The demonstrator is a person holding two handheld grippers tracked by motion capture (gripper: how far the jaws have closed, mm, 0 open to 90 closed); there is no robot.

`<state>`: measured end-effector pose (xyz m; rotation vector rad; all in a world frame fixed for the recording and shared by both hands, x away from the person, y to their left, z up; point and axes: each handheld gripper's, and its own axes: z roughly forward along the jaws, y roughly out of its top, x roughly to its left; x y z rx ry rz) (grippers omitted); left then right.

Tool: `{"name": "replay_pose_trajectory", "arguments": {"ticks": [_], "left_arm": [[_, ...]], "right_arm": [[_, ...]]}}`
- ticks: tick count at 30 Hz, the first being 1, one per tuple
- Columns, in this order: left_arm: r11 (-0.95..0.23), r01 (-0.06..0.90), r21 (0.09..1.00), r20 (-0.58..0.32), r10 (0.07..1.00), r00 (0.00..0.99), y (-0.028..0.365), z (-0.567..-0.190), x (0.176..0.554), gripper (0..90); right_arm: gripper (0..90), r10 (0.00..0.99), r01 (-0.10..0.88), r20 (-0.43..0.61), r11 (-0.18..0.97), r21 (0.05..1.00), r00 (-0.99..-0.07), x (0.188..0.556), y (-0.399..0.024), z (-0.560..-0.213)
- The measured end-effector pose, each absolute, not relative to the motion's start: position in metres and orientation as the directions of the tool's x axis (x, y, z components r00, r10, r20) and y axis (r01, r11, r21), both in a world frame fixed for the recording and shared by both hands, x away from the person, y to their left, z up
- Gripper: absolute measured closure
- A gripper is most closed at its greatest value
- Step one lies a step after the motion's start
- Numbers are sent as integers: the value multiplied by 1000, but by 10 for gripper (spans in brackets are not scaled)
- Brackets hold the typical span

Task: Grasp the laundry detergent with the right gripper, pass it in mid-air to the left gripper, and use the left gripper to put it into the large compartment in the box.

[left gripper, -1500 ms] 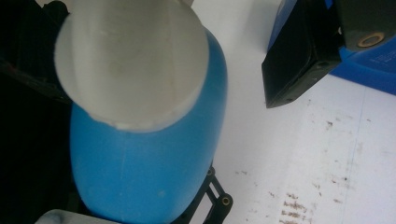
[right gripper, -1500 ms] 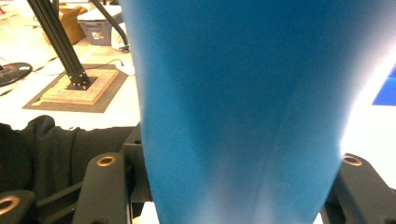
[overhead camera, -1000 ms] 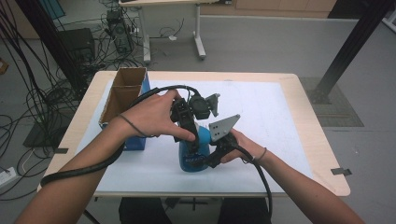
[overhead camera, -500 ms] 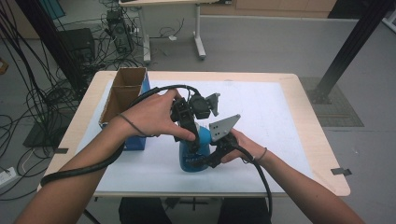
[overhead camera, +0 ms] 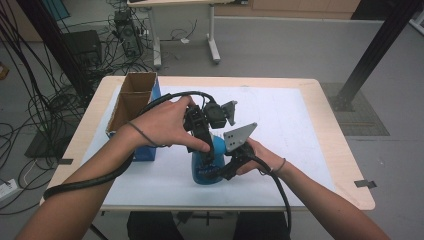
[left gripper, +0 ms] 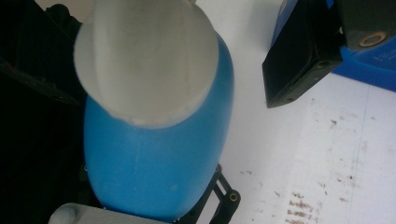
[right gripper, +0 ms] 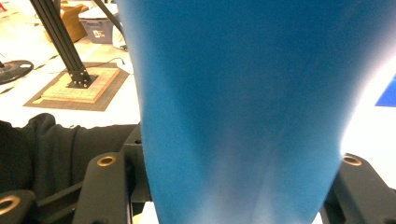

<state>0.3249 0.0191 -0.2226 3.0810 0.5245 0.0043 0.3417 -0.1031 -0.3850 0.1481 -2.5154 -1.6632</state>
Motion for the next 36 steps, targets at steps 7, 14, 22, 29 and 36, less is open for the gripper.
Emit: {"name": "replay_pose_trajectory", "arguments": {"ticks": [7, 14, 22, 29, 36], "left_arm": [[-950, 312, 0, -3, 312, 950, 16, -225, 325, 90], [-967, 254, -11, -16, 254, 967, 13, -222, 324, 130], [-970, 240, -34, -14, 240, 971, 11, -225, 325, 250], [-972, 229, -56, -12, 230, 973, 10, -227, 325, 368], [-970, 234, -59, -14, 235, 972, 10, -227, 325, 369]], "right_arm": [[417, -152, -23, 39, 388, 921, -988, 342, -103, -384], [417, -160, -31, 34, 391, 920, -987, 342, -103, -383], [417, -162, -32, 34, 390, 920, -986, 341, -101, -382], [417, -163, -37, 30, 391, 920, -986, 341, -101, -382], [418, -164, -36, 31, 390, 920, -986, 341, -101, -382]]}}
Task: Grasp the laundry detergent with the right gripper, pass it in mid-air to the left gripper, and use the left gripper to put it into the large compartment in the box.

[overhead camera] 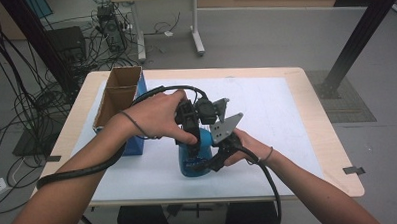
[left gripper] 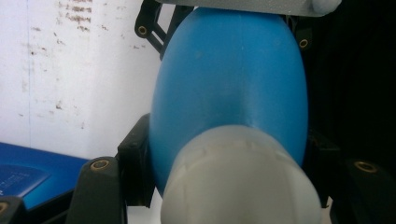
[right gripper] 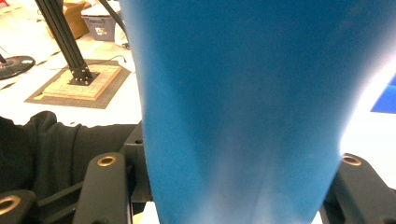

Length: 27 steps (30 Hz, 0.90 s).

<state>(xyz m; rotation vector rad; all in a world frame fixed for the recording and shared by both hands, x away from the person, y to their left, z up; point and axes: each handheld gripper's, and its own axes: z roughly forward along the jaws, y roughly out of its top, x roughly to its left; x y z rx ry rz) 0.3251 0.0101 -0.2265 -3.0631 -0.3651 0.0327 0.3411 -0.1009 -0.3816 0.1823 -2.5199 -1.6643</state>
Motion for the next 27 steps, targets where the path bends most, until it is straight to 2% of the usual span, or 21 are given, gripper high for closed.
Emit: {"name": "replay_pose_trajectory", "arguments": {"ticks": [27], "left_arm": [[-967, 247, -62, -14, 248, 969, 12, -226, 326, 368]], "right_arm": [[418, -166, -37, 30, 390, 920, -986, 342, -98, -381]]}}
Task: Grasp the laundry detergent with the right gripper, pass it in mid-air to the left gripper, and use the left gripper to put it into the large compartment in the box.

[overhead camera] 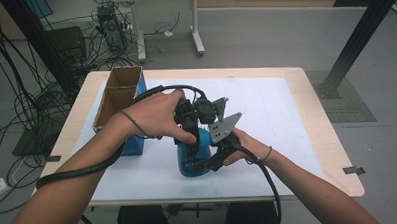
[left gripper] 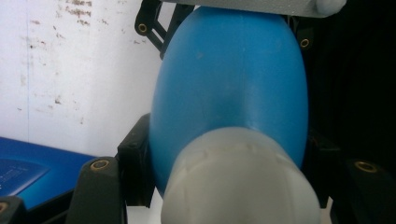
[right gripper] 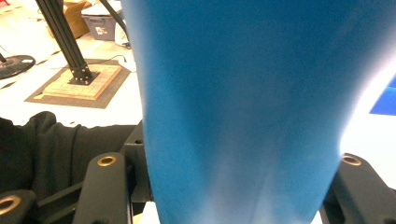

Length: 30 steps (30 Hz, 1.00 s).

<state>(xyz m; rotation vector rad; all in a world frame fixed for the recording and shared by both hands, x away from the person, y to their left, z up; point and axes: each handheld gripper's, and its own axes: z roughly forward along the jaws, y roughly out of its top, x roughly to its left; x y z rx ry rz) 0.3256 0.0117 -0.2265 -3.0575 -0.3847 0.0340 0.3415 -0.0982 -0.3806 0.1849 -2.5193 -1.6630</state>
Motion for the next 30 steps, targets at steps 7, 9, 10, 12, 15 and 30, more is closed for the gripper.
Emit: {"name": "replay_pose_trajectory", "arguments": {"ticks": [7, 9, 10, 12, 15, 30], "left_arm": [[-967, 247, -62, -15, 248, 969, 11, -227, 326, 368], [-967, 247, -60, -14, 248, 969, 11, -227, 326, 368], [-967, 246, -63, -14, 247, 969, 11, -226, 326, 368], [-967, 245, -64, -13, 247, 969, 11, -226, 326, 368], [-967, 245, -65, -11, 246, 969, 10, -226, 326, 368], [-966, 250, -68, -12, 251, 968, 10, -225, 325, 367]], "right_arm": [[418, -163, -35, 32, 391, 920, -986, 342, -99, -381], [418, -164, -36, 31, 390, 920, -986, 342, -99, -381], [418, -164, -35, 31, 389, 921, -986, 342, -99, -381], [418, -162, -36, 30, 389, 921, -986, 342, -100, -380], [418, -163, -36, 30, 387, 921, -986, 342, -100, -380], [419, -161, -39, 26, 388, 921, -987, 341, -100, -379]]}}
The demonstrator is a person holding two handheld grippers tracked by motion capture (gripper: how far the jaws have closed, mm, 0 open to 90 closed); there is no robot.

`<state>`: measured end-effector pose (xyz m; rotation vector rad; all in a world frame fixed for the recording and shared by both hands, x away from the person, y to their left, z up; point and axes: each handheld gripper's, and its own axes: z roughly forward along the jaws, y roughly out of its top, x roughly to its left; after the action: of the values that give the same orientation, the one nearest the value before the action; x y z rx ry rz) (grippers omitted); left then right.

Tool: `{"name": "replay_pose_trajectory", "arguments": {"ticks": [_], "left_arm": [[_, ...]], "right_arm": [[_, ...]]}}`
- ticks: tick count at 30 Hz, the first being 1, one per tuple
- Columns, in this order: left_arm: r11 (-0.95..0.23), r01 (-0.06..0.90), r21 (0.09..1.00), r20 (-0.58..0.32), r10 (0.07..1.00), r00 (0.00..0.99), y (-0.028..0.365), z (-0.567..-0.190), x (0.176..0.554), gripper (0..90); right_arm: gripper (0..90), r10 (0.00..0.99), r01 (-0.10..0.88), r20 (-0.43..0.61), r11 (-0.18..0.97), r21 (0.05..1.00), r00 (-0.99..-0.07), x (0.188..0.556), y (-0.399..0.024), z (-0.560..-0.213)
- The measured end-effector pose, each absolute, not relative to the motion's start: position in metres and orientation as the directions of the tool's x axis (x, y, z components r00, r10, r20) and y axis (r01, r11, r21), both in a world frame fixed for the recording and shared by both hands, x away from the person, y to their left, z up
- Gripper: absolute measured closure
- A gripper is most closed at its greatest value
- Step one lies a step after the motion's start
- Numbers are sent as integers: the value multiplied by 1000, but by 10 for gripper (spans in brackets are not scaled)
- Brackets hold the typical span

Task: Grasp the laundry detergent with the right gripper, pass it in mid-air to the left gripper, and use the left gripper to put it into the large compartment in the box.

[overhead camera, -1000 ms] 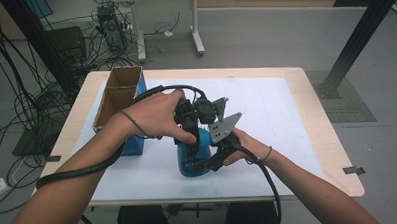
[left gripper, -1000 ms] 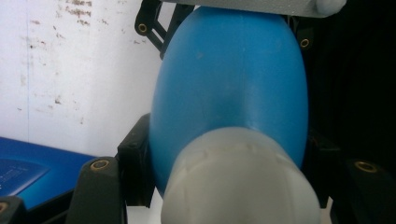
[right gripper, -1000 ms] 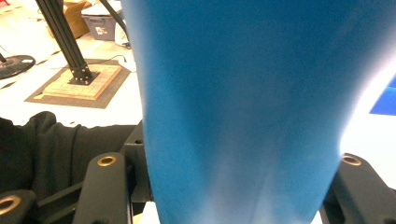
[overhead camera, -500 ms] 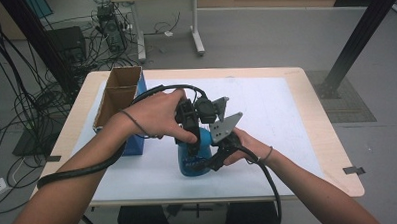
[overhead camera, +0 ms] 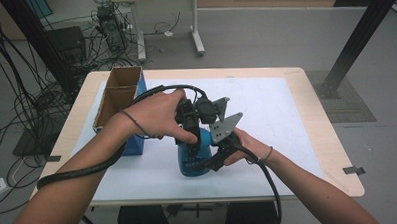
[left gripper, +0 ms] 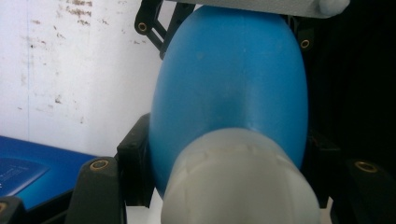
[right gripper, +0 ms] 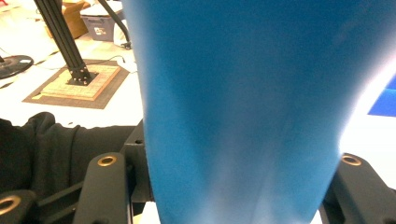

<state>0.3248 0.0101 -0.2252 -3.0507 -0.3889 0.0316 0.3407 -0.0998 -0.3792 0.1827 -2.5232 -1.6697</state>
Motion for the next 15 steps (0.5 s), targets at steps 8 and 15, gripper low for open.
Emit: {"name": "replay_pose_trajectory", "arguments": {"ticks": [8, 15], "left_arm": [[-964, 259, -67, -8, 260, 966, 11, -225, 324, 367], [-962, 265, -66, -6, 266, 964, 11, -224, 323, 368]], "right_arm": [[419, -162, -44, 21, 390, 920, -987, 341, -99, -379], [419, -164, -49, 17, 387, 921, -986, 341, -99, -378]]}}
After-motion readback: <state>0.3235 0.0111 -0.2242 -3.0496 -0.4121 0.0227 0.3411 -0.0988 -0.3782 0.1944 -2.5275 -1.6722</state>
